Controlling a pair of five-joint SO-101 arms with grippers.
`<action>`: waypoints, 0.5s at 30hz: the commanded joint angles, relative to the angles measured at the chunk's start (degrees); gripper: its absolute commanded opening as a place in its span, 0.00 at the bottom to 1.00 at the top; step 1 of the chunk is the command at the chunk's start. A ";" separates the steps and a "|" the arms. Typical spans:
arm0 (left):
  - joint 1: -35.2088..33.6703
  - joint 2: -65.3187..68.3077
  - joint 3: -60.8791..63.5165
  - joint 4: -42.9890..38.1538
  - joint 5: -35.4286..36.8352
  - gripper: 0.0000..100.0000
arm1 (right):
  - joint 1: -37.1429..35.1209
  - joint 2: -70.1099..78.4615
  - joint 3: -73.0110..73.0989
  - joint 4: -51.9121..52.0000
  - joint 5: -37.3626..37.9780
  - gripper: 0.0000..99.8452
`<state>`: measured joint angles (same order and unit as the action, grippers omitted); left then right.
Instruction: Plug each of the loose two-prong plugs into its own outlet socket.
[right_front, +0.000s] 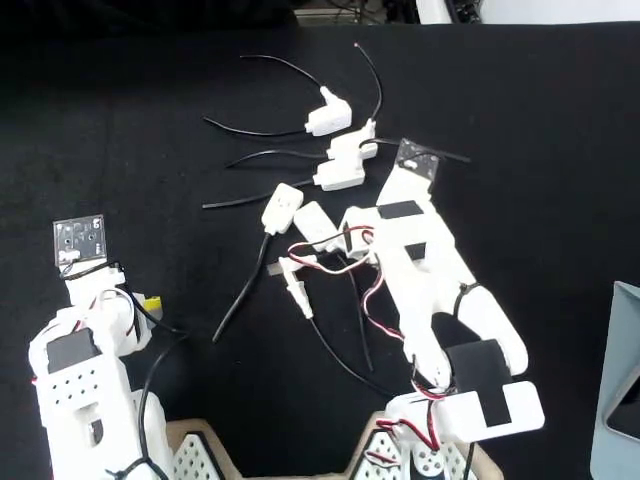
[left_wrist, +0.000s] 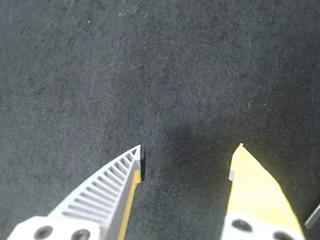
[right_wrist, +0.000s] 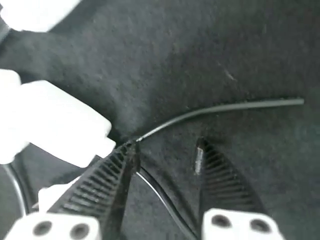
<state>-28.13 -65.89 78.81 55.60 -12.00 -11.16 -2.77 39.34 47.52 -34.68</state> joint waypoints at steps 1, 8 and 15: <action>0.57 -0.70 -0.31 -1.32 0.26 0.28 | 0.62 -2.15 -2.15 -2.73 -0.35 0.18; 0.57 -0.70 -0.31 -1.32 0.26 0.28 | 0.44 -1.89 -2.07 -5.45 -0.44 0.18; 0.57 -0.70 -0.31 -1.32 0.26 0.28 | 0.62 5.41 -4.53 -5.71 -0.44 0.11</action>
<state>-28.13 -65.89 78.81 55.60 -12.00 -11.08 0.92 38.99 42.51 -34.68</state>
